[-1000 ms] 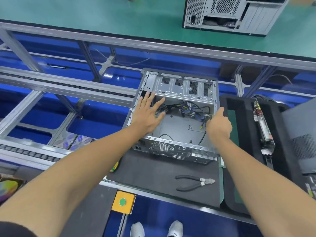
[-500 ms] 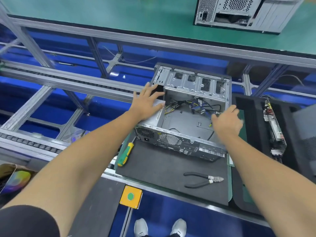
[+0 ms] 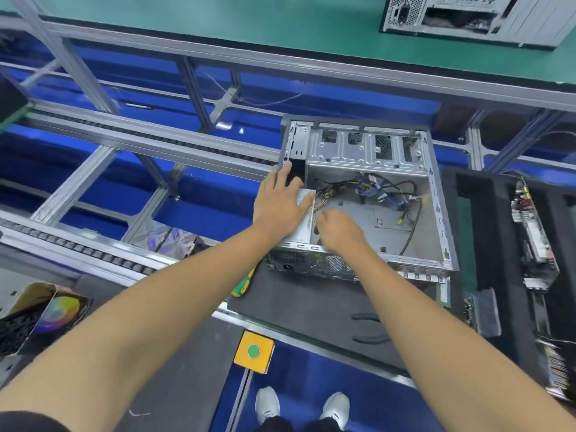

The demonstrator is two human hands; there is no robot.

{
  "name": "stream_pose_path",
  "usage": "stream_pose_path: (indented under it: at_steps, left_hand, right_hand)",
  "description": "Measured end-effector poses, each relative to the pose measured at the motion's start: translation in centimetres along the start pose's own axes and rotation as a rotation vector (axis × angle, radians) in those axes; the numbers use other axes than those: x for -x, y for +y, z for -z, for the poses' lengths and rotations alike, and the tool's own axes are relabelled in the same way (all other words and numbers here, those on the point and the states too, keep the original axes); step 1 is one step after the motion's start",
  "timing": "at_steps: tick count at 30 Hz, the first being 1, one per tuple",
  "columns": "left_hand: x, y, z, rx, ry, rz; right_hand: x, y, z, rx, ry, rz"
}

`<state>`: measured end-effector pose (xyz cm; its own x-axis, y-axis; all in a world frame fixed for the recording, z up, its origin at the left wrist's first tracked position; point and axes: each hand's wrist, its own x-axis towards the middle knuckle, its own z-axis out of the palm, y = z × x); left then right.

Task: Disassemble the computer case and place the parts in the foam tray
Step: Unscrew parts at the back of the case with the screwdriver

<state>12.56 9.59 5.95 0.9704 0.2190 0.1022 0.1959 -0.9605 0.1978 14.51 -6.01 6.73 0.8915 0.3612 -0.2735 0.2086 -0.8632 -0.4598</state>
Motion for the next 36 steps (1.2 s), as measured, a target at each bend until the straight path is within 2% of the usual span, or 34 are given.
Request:
stream_pose_path:
  at_steps: [2,5,7,11,19,21,23,29,33,36]
  left_hand:
    - [-0.2,0.9,0.6,0.030,0.066,-0.100]
    - [-1.2,2.6,0.8,0.018,-0.007,-0.251]
    - [-1.7,2.9,0.6,0.007,-0.067,-0.246]
    - [-2.6,2.6,0.5,-0.016,-0.074,-0.266]
    - [-2.6,3.2,0.6,-0.031,0.017,-0.267]
    - [-1.6,3.4,0.2,0.044,-0.005,-0.312]
    - [-1.3,3.6,-0.1,0.109,-0.042,-0.271]
    - [-2.0,4.0,0.1,0.120,-0.010,-0.211]
    - [-2.5,4.1,0.8,0.050,-0.028,-0.182]
    - [-2.5,4.4,1.3,-0.012,-0.080,-0.239]
  right_hand:
    - [-0.1,0.0,-0.2,0.022,-0.003,0.006]
    - [-0.6,0.0,-0.5,0.065,-0.076,-0.020]
    - [-1.0,0.3,-0.7,0.087,-0.150,-0.028]
    - [-1.4,0.4,-1.2,0.089,-0.222,0.014]
    - [-0.5,-0.3,-0.5,0.024,-0.175,-0.014]
    - [-0.4,-0.3,-0.5,0.078,-0.164,0.028]
    - [-0.5,-0.1,-0.6,0.113,-0.171,0.063]
    - [-1.1,0.1,-0.8,0.139,-0.194,0.061]
    - [-1.0,-0.3,-0.8,0.116,-0.185,0.051]
    - [-0.5,-0.8,-0.4,0.163,-0.176,0.085]
